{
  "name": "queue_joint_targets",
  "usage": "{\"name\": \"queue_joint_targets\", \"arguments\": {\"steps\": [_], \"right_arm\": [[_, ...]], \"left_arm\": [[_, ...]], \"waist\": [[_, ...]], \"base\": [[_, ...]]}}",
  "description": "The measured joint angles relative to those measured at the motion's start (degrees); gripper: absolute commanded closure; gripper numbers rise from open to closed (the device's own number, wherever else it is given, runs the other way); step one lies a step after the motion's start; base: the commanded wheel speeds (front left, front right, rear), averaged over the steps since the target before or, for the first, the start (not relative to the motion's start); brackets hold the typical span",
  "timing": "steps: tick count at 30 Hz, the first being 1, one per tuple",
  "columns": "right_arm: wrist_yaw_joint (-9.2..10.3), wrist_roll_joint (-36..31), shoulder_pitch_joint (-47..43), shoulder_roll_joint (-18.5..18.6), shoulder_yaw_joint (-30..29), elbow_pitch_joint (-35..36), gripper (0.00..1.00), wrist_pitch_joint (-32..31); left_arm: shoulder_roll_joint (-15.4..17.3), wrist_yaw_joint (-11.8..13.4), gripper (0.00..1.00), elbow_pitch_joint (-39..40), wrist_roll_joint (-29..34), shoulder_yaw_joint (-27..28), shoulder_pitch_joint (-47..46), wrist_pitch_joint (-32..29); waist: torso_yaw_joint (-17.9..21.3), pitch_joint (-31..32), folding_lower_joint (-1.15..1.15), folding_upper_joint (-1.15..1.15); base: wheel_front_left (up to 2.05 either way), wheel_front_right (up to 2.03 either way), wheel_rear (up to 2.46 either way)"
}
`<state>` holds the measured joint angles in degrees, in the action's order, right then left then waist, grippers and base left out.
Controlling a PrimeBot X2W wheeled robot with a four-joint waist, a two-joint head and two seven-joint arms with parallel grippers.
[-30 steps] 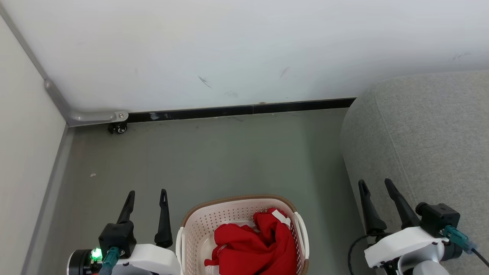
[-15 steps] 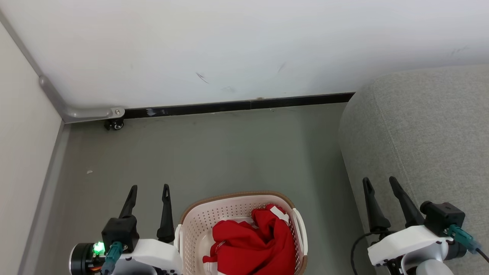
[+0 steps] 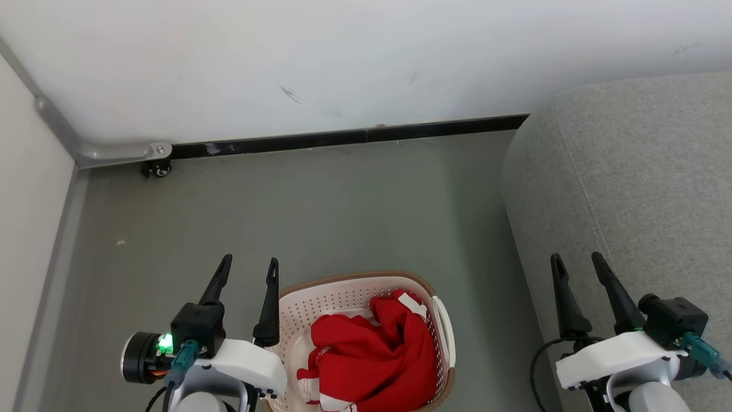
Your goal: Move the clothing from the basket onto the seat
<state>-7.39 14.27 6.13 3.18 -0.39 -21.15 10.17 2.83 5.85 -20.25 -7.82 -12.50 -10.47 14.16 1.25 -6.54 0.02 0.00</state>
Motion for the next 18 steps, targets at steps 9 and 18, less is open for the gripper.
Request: {"name": "queue_joint_targets", "arguments": {"steps": [9, 18], "right_arm": [[0.00, -0.16, 0.13, -0.11, -1.30, 1.21, 0.00, 0.52], [0.00, -0.15, 2.54, -0.20, -2.92, 2.59, 0.00, 0.77]], "left_arm": [[-0.01, -1.42, 0.00, -3.46, 0.63, -1.20, -2.35, 0.00], [-0.04, -2.42, 0.00, -6.43, 1.07, -2.10, -4.44, 0.01]], "waist": [[1.40, -3.35, 0.00, 0.00], [2.94, -6.37, 0.00, 0.00]], "base": [[0.00, 0.00, 0.00], [0.00, 0.00, 0.00]]}}
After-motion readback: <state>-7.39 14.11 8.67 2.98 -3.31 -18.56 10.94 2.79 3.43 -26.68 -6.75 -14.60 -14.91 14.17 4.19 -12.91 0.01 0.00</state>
